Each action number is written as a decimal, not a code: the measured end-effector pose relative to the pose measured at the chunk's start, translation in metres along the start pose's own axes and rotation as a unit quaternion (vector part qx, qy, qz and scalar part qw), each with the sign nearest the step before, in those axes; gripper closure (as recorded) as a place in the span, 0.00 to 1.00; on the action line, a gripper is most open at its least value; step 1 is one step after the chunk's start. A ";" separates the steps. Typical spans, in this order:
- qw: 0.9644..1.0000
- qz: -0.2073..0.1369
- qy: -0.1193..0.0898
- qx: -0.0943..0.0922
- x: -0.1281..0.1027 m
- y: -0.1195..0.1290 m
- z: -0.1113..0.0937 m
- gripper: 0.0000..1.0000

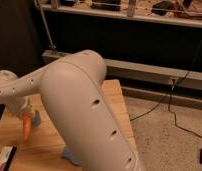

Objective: Place the pepper on the white sponge

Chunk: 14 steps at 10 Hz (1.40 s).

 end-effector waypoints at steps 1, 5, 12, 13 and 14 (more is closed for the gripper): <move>1.000 0.005 0.000 -0.005 0.006 -0.005 0.003 0.80; 1.000 0.002 0.001 -0.004 0.010 -0.006 0.006 0.80; 1.000 -0.013 -0.004 -0.008 0.014 -0.009 0.005 0.80; 0.998 -0.054 -0.014 -0.016 0.022 -0.013 0.001 0.80; 0.996 -0.082 -0.019 -0.020 0.027 -0.015 -0.002 0.80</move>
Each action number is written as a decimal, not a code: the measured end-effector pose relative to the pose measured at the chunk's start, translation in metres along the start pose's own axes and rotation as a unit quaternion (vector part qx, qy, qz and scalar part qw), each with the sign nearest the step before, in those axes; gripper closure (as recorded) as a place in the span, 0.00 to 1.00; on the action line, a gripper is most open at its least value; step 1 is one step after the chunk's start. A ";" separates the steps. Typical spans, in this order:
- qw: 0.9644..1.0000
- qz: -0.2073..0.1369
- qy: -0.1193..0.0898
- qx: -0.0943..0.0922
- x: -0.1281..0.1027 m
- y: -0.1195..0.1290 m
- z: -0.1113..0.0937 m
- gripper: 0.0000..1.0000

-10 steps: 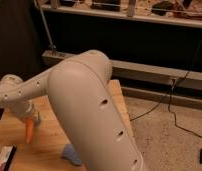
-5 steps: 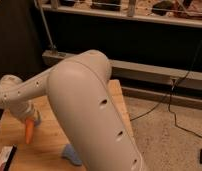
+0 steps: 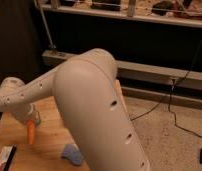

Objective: Place the pepper on the white sponge

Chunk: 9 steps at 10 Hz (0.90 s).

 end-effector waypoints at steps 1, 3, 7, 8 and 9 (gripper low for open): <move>0.999 -0.040 -0.004 -0.006 0.007 -0.001 -0.004 0.80; 0.989 -0.146 -0.007 -0.030 0.027 -0.001 -0.014 0.80; 0.969 -0.238 0.020 -0.062 0.068 -0.015 -0.016 0.80; 0.968 -0.241 0.023 -0.062 0.072 -0.020 -0.015 0.80; 0.968 -0.243 0.028 -0.059 0.077 -0.027 -0.014 0.80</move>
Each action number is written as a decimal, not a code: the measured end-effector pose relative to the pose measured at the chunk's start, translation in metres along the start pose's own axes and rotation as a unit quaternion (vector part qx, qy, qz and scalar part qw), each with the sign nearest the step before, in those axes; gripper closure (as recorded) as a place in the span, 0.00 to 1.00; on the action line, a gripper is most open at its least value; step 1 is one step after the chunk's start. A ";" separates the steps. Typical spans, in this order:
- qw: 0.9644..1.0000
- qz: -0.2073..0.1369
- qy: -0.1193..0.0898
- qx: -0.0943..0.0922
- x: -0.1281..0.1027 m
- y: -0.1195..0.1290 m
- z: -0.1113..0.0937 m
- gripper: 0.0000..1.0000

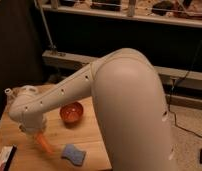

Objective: Place the pepper on the white sponge

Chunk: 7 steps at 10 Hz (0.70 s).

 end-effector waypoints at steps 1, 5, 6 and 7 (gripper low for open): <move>1.000 -0.001 0.001 0.001 0.004 -0.001 0.000 0.80; 1.000 -0.001 0.004 0.006 0.022 0.004 0.003 0.80; 1.000 0.000 0.005 0.007 0.026 0.005 0.004 0.80; 1.000 0.002 0.008 0.007 0.033 0.007 0.007 0.80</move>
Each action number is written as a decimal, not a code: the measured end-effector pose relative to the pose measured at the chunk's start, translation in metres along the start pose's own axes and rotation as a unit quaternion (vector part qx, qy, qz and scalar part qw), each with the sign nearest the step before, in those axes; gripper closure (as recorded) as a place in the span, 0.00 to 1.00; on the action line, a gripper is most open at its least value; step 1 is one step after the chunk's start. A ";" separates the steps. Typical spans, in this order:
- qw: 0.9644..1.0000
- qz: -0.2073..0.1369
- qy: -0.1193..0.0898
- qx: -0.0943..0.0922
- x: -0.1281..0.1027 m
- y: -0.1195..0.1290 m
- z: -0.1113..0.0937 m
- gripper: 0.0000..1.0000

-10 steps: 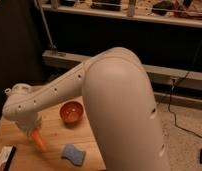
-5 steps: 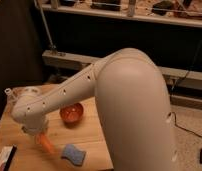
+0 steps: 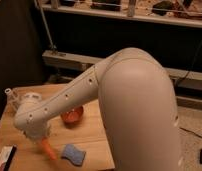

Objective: Place the pepper on the white sponge

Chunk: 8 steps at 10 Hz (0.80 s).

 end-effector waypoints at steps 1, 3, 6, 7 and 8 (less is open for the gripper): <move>1.000 0.001 0.001 0.000 0.003 0.000 0.001 0.80; 1.000 0.005 0.015 0.003 0.015 -0.001 0.003 0.80; 0.997 -0.005 0.074 0.009 0.036 -0.006 -0.001 0.80; 0.996 -0.011 0.093 0.012 0.038 -0.006 -0.003 0.80; 0.994 -0.015 0.107 0.013 0.038 -0.006 -0.005 0.80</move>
